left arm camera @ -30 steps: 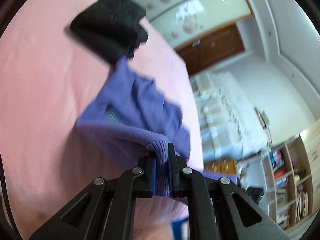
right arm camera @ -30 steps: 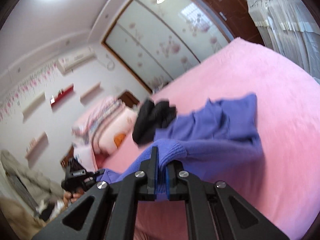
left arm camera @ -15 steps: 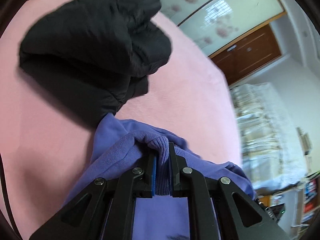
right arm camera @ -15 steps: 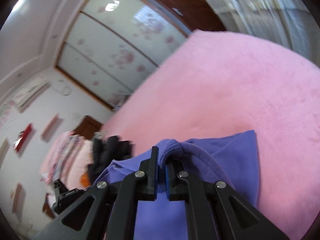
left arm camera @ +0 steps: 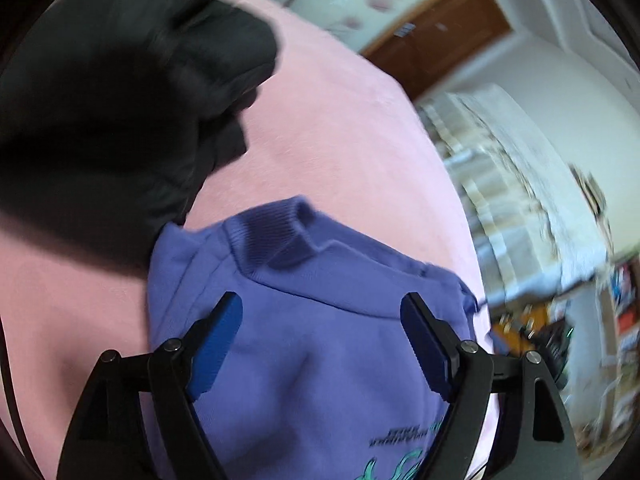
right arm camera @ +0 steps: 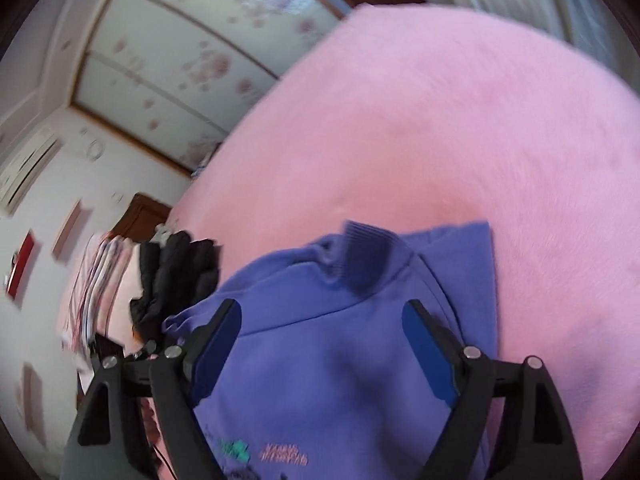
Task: Fold large clothes
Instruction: 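Lift the hem and fold it up onto the hood with both tools, release, then grasp the ribbed hoodie edge with both tools and flip the folded bundle over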
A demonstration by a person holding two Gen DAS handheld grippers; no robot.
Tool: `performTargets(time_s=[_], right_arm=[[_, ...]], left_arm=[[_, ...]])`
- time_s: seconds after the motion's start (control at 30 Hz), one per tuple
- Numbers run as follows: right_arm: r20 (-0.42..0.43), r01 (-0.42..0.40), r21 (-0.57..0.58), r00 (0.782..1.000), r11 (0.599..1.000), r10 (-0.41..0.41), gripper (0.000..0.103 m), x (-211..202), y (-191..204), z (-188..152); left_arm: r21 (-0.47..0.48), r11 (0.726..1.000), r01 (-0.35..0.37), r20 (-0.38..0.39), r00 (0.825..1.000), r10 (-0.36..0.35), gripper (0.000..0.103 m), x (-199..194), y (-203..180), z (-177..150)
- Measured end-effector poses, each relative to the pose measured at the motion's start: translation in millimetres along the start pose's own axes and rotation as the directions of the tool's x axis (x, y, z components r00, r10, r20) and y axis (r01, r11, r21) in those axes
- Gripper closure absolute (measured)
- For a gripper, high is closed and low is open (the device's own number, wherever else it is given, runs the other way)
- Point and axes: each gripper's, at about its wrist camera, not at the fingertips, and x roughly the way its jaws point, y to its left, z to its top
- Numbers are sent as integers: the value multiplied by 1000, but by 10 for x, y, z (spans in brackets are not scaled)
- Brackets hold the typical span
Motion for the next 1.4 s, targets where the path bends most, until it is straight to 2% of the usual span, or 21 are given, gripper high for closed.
performTargets(time_s=[0.1,0.13,0.2,0.27,0.4,0.5,0.53,0.57,0.6,0.63,0.67,0.77,0.83,0.9,0.97,1.03,1.1,1.13,1.2,1.27,1.4], right_arm=[[72,78,-175,995,981,-66,19,-166,193,18],[93,137,-251,989,958,-117,19,-156,266,23],[101,193,-335,980,922,-169,19,-68,321,21],[92,219,-400,976,890,-199,19,69,374,29],[79,285,-494,955,821,-285,20,428,416,59],[62,337,-539,930,772,-363,21,678,348,63],[48,344,-544,924,766,-380,22,729,303,74],[35,339,-541,923,769,-382,25,753,250,79],[19,317,-532,932,785,-363,45,755,187,91],[11,301,-516,938,802,-346,74,750,147,107],[9,303,-501,939,810,-345,83,747,116,127],[53,318,-466,942,826,-333,87,687,105,143],[108,348,-465,935,814,-338,89,624,171,128],[155,417,-442,908,794,-390,91,635,198,127],[145,455,-398,888,796,-435,91,706,153,147],[120,483,-381,872,789,-475,91,839,97,132],[119,515,-379,851,769,-511,91,946,79,116],[124,535,-373,839,758,-530,91,1002,67,115],[125,561,-359,821,746,-557,91,1091,9,105],[119,574,-350,811,740,-573,90,1167,-69,88],[143,588,-341,804,734,-577,88,1229,-132,46]], left_arm=[[157,982,-104,59,994,95,23,-87,-134,1],[213,965,-155,73,987,142,23,-41,-180,4],[271,941,-201,70,980,188,23,55,-222,33],[329,910,-253,57,967,248,23,245,-274,65],[405,864,-300,65,952,300,23,439,-315,116],[421,854,-306,79,950,301,23,550,-347,197],[420,855,-304,79,951,300,28,577,-340,228],[422,855,-301,75,952,297,46,597,-335,237],[424,855,-299,71,952,298,60,629,-339,230],[425,851,-310,71,948,310,96,635,-340,248],[413,847,-336,84,940,332,96,650,-333,279],[379,841,-386,162,923,350,97,574,-389,291],[360,832,-422,219,905,364,97,509,-448,274],[326,819,-472,262,878,402,97,473,-464,278],[302,800,-518,262,852,452,97,521,-428,273],[299,772,-561,249,827,504,97,647,-395,237],[311,729,-609,250,793,556,97,818,-376,192],[314,723,-616,245,788,565,97,860,-377,167],[310,698,-646,236,763,601,97,1019,-320,148],[313,677,-666,239,745,623,97,1122,-299,111],[314,658,-684,244,728,640,97,1265,-226,56]])
